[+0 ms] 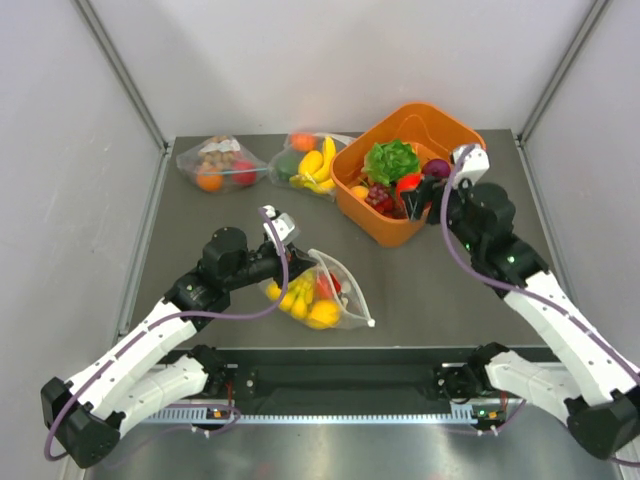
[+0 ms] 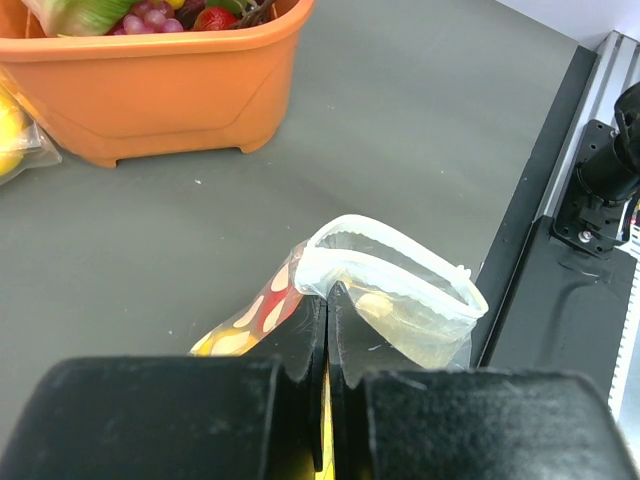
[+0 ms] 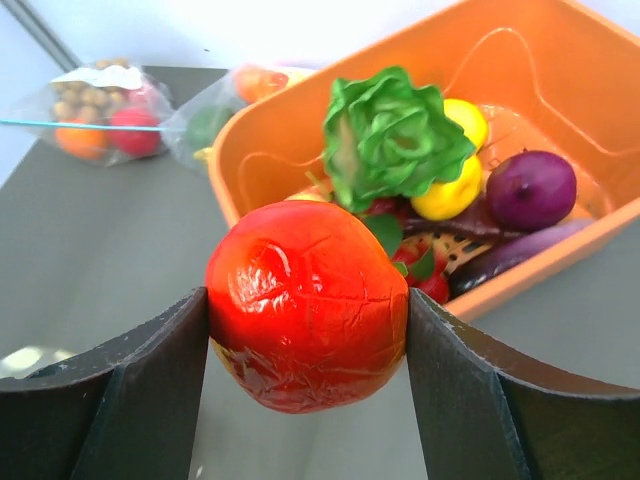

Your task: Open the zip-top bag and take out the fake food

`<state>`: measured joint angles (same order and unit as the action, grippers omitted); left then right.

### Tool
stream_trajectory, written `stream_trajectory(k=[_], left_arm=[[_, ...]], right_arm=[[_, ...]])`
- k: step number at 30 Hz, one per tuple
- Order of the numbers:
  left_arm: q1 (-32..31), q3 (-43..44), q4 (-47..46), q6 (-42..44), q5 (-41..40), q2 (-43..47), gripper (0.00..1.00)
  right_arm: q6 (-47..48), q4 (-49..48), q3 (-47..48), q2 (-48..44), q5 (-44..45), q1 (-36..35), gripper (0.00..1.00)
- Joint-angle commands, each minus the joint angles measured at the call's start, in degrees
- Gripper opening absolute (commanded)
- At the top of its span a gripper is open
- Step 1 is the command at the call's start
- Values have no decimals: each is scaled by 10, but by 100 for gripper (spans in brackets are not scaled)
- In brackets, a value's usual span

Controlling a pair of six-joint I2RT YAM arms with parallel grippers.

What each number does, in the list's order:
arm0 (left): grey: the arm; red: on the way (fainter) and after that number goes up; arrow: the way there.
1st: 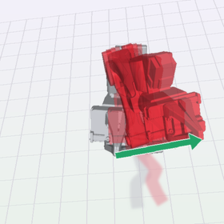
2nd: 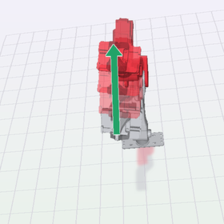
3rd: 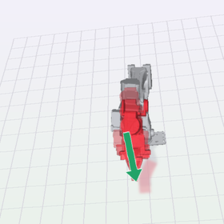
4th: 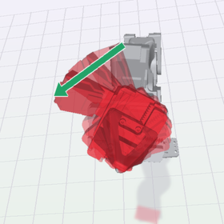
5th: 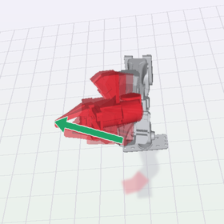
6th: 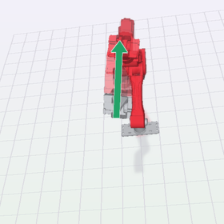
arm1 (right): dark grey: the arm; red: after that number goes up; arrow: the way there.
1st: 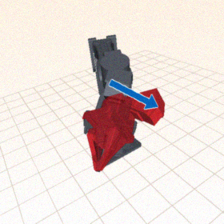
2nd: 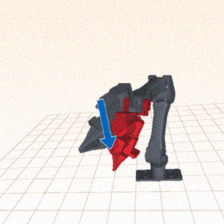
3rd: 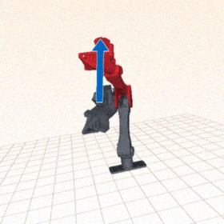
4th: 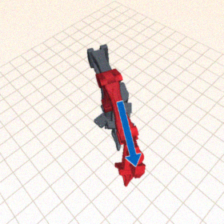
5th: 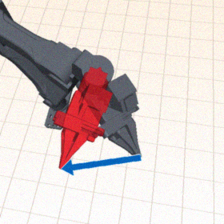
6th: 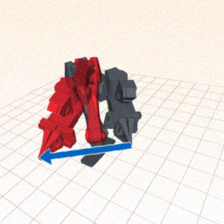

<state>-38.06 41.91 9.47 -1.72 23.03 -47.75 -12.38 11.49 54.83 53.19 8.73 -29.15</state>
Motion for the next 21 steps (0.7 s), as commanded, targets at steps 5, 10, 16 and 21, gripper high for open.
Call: stream_trajectory(k=[5,10,16,21], left_arm=[[-2,21,-6,1,0,8,0],[-2,20,-5,2,1,7,0],[-2,20,-5,3,1,5,0],[-2,20,-5,3,0,6,0]], right_arm=[[10,-37,60,125,-111,95,27],[3,-48,88,207,-116,128,37],[7,-71,90,242,-143,133,86],[19,-71,85,230,-144,133,100]])
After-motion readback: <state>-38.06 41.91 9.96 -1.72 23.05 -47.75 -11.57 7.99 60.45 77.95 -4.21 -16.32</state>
